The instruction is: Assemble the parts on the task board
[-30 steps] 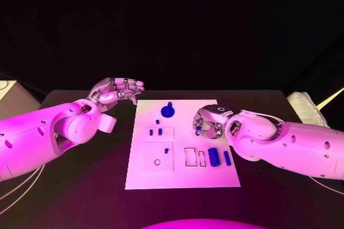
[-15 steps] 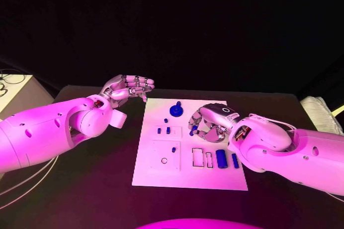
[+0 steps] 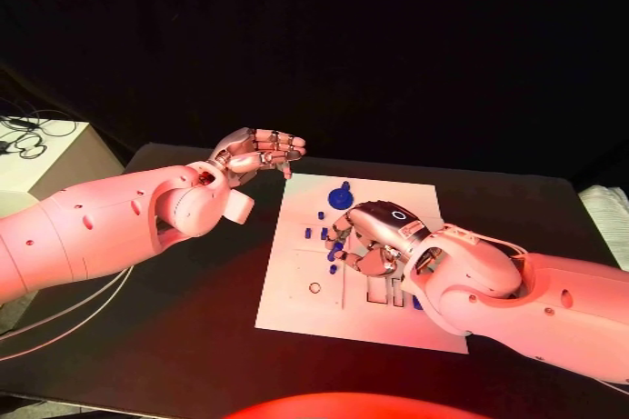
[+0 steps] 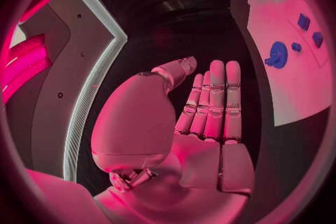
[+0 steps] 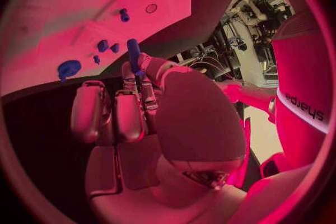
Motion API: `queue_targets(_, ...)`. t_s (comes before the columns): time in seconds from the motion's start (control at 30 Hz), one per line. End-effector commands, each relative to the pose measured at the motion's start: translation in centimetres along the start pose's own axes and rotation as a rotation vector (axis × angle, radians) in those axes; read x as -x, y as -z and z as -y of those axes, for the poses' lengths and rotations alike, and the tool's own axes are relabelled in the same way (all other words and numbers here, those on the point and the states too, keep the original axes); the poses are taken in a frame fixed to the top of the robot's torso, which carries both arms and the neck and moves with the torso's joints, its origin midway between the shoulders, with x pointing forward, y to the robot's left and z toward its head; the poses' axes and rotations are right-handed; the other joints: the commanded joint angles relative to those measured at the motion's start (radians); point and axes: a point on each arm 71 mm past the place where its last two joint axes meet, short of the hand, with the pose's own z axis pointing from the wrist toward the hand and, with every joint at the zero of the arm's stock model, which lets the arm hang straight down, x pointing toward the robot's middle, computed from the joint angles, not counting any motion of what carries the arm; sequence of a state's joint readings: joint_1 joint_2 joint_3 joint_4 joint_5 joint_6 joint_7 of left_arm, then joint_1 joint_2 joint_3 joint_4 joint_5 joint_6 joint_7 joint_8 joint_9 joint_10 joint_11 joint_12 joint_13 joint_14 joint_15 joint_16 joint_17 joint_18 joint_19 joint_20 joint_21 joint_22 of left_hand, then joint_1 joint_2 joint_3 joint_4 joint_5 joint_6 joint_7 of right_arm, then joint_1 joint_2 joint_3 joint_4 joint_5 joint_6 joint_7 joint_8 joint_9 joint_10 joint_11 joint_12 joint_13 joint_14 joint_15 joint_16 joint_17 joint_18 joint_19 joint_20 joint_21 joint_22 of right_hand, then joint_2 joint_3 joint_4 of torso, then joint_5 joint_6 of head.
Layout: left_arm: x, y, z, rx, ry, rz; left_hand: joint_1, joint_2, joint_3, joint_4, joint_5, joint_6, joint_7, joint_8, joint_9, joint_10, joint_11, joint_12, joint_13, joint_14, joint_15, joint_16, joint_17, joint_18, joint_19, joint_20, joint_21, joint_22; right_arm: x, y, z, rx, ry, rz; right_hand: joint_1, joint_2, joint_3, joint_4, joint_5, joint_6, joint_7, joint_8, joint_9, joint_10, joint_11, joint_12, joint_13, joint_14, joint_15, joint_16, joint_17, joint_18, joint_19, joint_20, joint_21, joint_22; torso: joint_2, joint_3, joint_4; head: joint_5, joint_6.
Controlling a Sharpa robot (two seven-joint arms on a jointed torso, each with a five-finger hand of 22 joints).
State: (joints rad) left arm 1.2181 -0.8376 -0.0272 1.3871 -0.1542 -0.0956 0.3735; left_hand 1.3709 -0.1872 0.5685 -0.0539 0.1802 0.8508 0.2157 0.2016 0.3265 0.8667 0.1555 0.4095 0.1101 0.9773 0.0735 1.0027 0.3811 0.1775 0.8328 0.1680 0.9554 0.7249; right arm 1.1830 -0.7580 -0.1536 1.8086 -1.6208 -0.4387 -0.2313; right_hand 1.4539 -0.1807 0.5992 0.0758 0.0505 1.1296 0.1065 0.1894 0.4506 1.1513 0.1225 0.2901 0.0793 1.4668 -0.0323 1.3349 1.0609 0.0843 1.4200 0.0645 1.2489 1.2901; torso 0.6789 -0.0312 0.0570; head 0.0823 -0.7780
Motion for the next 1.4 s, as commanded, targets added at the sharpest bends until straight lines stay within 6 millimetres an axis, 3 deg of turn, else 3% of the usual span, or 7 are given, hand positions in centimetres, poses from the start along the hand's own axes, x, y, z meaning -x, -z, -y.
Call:
queue_targets(0.03,-0.2,-0.1,0.1,-0.009,0.013,-0.009,-0.002,0.008,-0.001,-0.001,0.004,0.002,-0.002,0.005,0.001,-0.008,0.0,0.004,-0.002,-0.006,0.004,-0.004,-0.001,0.006,-0.007,0.003,0.005,0.002,-0.8,-0.2,-0.5,0.04,0.006,-0.004,-0.008,0.005,0.028,-0.032,0.003,-0.001,0.01,0.005,0.001,0.088,-0.082,0.001,0.034,0.011,-0.005,0.003,-0.001,-0.009,0.006,0.002,0.0,-0.002,0.0,-0.0003,0.0005,0.016,-0.006)
queue_targets(0.43,-0.5,-0.2,0.1,-0.011,0.015,-0.015,-0.021,0.003,-0.012,0.011,0.003,-0.001,-0.002,0.007,0.001,-0.011,0.0,0.007,-0.004,-0.007,0.006,0.0,0.001,0.005,-0.012,0.007,-0.002,-0.002,-3.5,-0.6,-1.1,0.056,-0.001,-0.041,-0.01,0.005,0.032,-0.037,0.004,-0.001,0.01,0.005,0.002,0.088,-0.082,-0.001,0.035,0.011,-0.005,0.003,-0.003,-0.008,0.006,0.002,-0.001,-0.002,0.002,0.0011,-0.002,0.044,-0.023)
queue_targets(0.77,-0.6,-0.3,0.1,-0.011,0.014,-0.018,-0.02,0.004,-0.012,0.011,0.003,-0.002,-0.002,0.007,0.001,-0.011,0.0,0.008,-0.004,-0.007,0.006,0.001,0.001,0.006,-0.012,0.007,-0.003,-0.002,-4.7,-0.7,-1.2,0.056,-0.001,-0.065,-0.01,0.005,0.032,-0.037,0.004,-0.001,0.01,0.005,0.002,0.088,-0.082,-0.001,0.035,0.011,-0.005,0.003,-0.003,-0.008,0.006,0.002,-0.001,-0.002,0.001,0.0026,0.0001,0.044,-0.028)
queue_targets(1.4,-0.5,-0.2,0.1,-0.009,0.013,-0.018,-0.018,0.004,-0.011,0.01,0.004,-0.003,-0.002,0.007,0.001,-0.012,0.0,0.008,-0.005,-0.008,0.006,0.001,0.001,0.006,-0.012,0.007,-0.004,-0.003,-5.8,-0.8,-1.5,0.052,-0.004,-0.08,-0.012,0.005,0.034,-0.04,0.004,-0.002,0.01,0.005,0.003,0.088,-0.081,-0.002,0.036,0.01,-0.004,0.002,-0.005,-0.008,0.005,0.002,-0.002,-0.003,0.001,0.0011,0.0001,0.047,-0.034)
